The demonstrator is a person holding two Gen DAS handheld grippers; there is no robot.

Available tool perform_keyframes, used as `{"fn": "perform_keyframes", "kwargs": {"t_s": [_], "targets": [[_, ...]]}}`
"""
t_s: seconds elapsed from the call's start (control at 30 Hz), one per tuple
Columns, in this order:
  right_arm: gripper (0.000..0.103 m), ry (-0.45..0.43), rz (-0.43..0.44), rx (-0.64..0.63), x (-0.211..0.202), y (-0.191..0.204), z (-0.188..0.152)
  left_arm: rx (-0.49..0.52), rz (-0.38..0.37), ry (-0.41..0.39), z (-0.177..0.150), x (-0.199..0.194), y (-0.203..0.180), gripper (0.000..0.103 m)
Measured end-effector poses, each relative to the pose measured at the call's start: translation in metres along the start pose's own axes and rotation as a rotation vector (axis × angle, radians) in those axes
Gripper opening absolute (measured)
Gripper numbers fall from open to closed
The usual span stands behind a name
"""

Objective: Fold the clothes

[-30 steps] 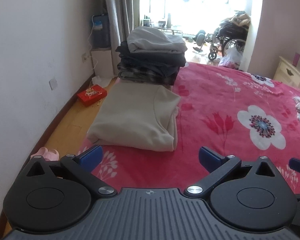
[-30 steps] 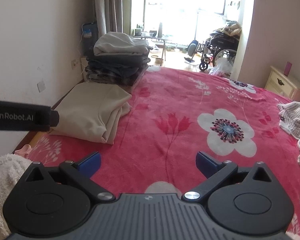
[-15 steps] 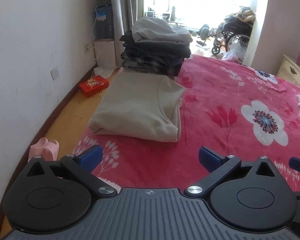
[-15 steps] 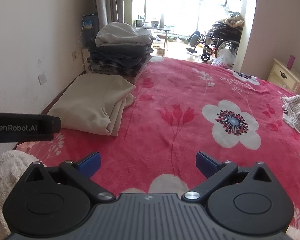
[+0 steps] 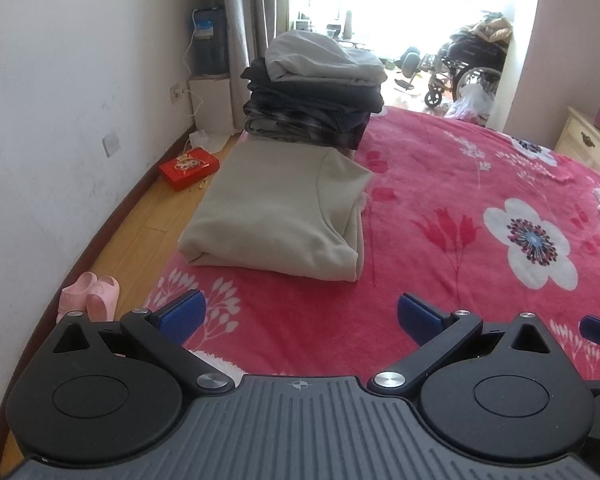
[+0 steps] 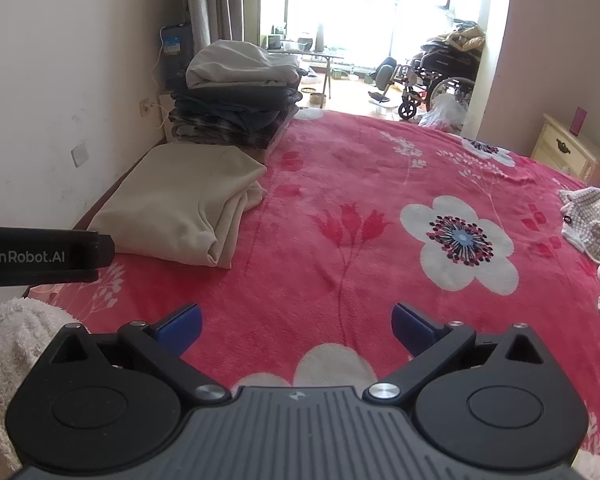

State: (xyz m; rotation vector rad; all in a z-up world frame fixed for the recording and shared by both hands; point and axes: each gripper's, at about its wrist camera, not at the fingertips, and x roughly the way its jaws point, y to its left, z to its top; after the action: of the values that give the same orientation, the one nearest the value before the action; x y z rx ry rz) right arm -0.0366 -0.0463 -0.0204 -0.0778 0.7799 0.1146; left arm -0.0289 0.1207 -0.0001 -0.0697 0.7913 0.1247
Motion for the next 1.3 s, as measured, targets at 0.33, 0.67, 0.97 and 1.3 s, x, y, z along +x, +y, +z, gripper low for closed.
{"fn": "perform_keyframes", "kwargs": {"t_s": [0.33, 0.67, 0.97, 1.3], "targets": [[0.103, 0.0, -0.013, 0.017, 0.001, -0.002, 0.001, 0.004, 0.015, -0.005, 0.0, 0.0, -0.001, 0.103], [0.103, 0.007, -0.017, 0.021, 0.004, 0.003, 0.001, -0.001, 0.033, 0.001, 0.0, 0.003, 0.002, 0.103], [0.103, 0.013, -0.019, 0.024, 0.006, 0.01, 0.001, -0.005, 0.044, -0.001, 0.0, 0.003, 0.004, 0.103], [0.103, 0.018, -0.02, 0.026, 0.007, 0.01, 0.001, -0.012, 0.054, 0.007, 0.001, 0.005, 0.007, 0.103]]}}
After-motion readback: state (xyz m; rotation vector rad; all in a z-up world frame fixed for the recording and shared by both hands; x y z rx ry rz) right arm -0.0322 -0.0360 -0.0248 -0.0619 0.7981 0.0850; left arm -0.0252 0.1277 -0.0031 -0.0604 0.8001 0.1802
